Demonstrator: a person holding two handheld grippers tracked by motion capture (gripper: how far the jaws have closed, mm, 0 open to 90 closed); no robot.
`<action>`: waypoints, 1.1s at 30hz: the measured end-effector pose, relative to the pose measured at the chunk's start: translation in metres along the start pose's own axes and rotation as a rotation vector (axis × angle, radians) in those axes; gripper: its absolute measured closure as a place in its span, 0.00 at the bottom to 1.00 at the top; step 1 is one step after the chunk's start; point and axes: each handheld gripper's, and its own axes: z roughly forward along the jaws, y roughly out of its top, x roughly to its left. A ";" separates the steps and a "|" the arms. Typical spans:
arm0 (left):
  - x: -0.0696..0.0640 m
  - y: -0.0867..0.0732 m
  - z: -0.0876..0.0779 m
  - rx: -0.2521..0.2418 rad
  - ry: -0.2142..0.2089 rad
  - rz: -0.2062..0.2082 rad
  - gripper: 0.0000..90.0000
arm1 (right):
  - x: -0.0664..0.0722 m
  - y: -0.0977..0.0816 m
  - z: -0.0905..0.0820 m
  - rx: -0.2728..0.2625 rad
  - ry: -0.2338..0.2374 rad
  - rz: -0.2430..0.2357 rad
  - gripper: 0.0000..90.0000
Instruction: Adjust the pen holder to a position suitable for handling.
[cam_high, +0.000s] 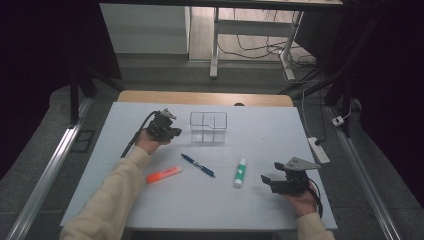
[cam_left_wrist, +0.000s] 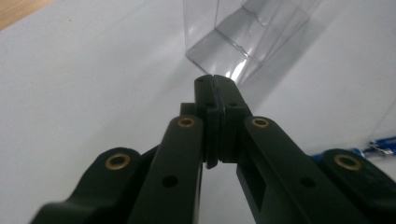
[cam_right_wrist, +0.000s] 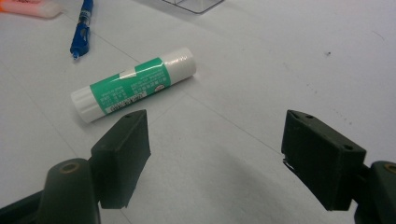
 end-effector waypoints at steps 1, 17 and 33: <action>0.000 -0.002 -0.003 -0.005 -0.001 0.004 0.95 | 0.000 0.000 0.000 0.002 0.000 0.000 0.26; -0.019 -0.035 -0.047 -0.071 -0.052 0.035 0.55 | 0.000 0.000 0.000 -0.012 0.004 0.005 0.26; -0.015 -0.051 -0.074 -0.070 -0.067 0.035 0.42 | 0.003 -0.001 0.000 -0.019 0.000 -0.012 0.26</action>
